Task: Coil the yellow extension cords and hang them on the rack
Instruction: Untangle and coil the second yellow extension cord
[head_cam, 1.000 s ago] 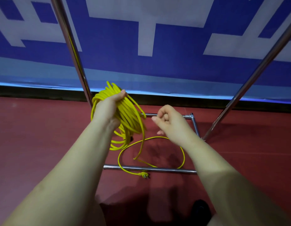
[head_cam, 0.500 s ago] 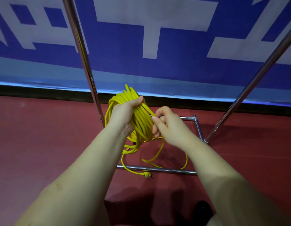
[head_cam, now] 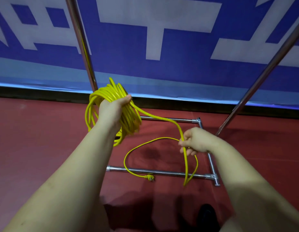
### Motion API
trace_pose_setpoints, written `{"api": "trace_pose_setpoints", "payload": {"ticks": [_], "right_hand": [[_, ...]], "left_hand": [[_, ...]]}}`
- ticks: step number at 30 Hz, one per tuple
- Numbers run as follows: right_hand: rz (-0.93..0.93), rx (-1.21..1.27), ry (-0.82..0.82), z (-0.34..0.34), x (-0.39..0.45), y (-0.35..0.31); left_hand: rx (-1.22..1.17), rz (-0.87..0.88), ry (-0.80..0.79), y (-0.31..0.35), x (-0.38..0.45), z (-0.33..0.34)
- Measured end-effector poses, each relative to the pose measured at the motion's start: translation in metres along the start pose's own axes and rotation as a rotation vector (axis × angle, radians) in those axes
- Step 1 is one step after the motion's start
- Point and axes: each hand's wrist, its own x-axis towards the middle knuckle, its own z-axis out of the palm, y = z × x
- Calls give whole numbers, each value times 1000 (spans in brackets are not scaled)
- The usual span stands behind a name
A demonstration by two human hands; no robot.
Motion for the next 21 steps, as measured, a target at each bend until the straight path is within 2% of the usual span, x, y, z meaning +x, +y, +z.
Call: {"api": "trace_pose_setpoints", "payload": {"ticks": [4, 11, 13, 15, 18, 21], "right_hand": [[-33, 441, 159, -13, -8, -8], [-74, 1120, 273, -27, -13, -29], [-70, 1213, 289, -29, -13, -32], [-48, 1187, 305, -29, -9, -33], [-29, 1138, 322, -28, -2, -34], [-42, 1284, 323, -26, 3, -40]], "left_hand": [[262, 121, -7, -5, 1, -6], [393, 225, -7, -12, -4, -2], [429, 220, -19, -14, -5, -1], [446, 201, -60, -17, -7, 0], [438, 155, -167, -21, -16, 5], [407, 81, -299, -24, -29, 12]]}}
